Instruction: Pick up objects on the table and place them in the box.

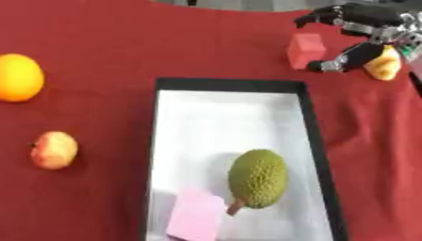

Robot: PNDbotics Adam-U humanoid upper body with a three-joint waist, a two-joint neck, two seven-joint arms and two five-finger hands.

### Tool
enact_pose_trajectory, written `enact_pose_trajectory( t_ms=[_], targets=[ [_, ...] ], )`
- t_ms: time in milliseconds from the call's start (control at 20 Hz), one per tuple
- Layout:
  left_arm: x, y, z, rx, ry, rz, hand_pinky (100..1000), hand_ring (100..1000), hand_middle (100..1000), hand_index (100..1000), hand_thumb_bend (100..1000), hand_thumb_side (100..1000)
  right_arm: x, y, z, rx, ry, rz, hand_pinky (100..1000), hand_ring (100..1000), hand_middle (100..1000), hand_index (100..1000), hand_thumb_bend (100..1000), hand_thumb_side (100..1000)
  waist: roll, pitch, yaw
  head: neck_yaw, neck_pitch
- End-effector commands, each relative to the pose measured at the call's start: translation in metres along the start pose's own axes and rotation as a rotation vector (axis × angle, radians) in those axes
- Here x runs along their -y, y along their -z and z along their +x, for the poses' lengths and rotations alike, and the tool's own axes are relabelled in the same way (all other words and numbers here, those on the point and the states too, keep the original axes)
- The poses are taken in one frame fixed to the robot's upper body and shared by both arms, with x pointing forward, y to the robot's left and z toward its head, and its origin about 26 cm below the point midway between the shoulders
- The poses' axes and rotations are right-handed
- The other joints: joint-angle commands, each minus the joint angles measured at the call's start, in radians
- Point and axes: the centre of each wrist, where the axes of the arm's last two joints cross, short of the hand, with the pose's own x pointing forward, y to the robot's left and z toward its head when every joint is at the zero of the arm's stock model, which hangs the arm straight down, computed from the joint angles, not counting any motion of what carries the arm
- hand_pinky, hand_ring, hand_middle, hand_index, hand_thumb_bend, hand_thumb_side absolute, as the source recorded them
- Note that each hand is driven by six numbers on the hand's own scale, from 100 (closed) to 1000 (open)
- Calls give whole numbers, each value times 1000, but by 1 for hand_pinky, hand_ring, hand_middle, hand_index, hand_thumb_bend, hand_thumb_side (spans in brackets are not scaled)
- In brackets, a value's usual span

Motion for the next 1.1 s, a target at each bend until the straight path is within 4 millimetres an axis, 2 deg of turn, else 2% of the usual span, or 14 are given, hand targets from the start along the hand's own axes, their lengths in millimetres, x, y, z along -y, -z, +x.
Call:
enact_pose_trajectory(
  t_ms=[50, 350, 1100],
  targets=[
    [2, 5, 6, 24, -6, -15, 747, 785, 649, 763, 100, 674, 20, -17, -9, -48, -41, -24, 954, 937, 864, 1000, 406, 712, 4, -19, 1, -3, -15],
    [4, 6, 6, 25, -10, -23, 747, 784, 648, 761, 100, 676, 20, -21, -13, -82, -32, -60, 953, 937, 863, 997, 382, 698, 1, -16, 6, -9, -21],
    [7, 7, 7, 27, -17, -34, 748, 784, 650, 758, 100, 678, 13, -30, -18, -130, -43, -45, 944, 923, 852, 989, 413, 717, -5, -2, 20, -23, -35]
  ],
)
